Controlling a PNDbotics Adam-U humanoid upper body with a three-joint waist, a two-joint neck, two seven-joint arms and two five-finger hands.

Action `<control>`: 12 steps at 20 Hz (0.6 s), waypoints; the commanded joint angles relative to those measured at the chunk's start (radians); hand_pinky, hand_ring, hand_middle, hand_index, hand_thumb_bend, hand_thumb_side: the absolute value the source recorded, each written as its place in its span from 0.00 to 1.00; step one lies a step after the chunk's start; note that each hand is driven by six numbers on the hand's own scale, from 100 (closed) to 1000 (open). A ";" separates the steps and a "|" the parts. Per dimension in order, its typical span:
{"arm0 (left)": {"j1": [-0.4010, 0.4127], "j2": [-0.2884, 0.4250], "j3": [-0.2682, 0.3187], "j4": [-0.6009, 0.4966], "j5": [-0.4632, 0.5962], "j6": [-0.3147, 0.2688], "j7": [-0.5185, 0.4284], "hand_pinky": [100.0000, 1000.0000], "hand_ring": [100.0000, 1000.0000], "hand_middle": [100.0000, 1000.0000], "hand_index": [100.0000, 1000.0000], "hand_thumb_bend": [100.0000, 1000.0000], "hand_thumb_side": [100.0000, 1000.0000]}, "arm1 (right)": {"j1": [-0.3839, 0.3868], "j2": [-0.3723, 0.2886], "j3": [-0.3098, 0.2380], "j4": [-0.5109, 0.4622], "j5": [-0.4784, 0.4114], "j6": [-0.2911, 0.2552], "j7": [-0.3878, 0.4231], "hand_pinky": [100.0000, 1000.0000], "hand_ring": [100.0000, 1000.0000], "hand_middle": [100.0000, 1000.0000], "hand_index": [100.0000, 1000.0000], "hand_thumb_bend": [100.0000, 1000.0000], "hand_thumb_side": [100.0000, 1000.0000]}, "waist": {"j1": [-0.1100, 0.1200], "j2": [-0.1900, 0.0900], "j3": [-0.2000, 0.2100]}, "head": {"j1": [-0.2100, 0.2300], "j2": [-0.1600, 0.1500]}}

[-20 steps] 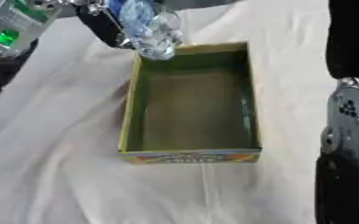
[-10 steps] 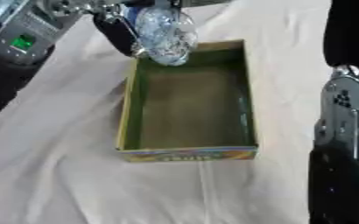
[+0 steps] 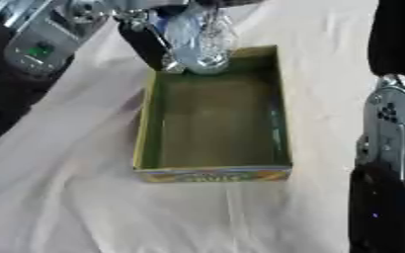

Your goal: Pick up objects on the table and place them in the box.

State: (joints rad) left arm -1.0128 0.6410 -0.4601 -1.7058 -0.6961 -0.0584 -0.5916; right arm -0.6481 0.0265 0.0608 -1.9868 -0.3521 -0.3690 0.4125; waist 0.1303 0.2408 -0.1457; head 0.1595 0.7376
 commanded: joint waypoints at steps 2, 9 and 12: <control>-0.025 0.018 0.020 -0.004 0.052 -0.024 0.012 0.66 0.80 1.00 0.89 0.22 1.00 | -0.011 0.003 -0.005 -0.013 0.007 0.001 -0.006 0.63 0.74 0.82 0.89 0.00 1.00 | -0.006 -0.026 0.004 | 0.005 0.000; -0.020 0.025 0.030 0.012 0.112 -0.039 -0.053 0.87 0.94 1.00 1.00 0.26 1.00 | -0.007 0.003 -0.007 -0.013 0.012 0.003 -0.008 0.63 0.74 0.82 0.89 0.00 1.00 | -0.007 -0.026 0.009 | 0.003 -0.001; -0.011 0.031 0.038 0.009 0.135 -0.040 -0.070 0.86 0.94 1.00 1.00 0.24 1.00 | -0.006 0.003 -0.007 -0.013 0.014 0.005 -0.007 0.63 0.74 0.82 0.89 0.00 1.00 | -0.007 -0.025 0.013 | 0.002 -0.003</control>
State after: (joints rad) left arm -1.0111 0.6430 -0.4471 -1.6869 -0.5778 -0.0972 -0.6542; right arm -0.6470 0.0265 0.0550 -1.9868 -0.3415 -0.3650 0.4085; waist 0.1301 0.2408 -0.1352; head 0.1592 0.7377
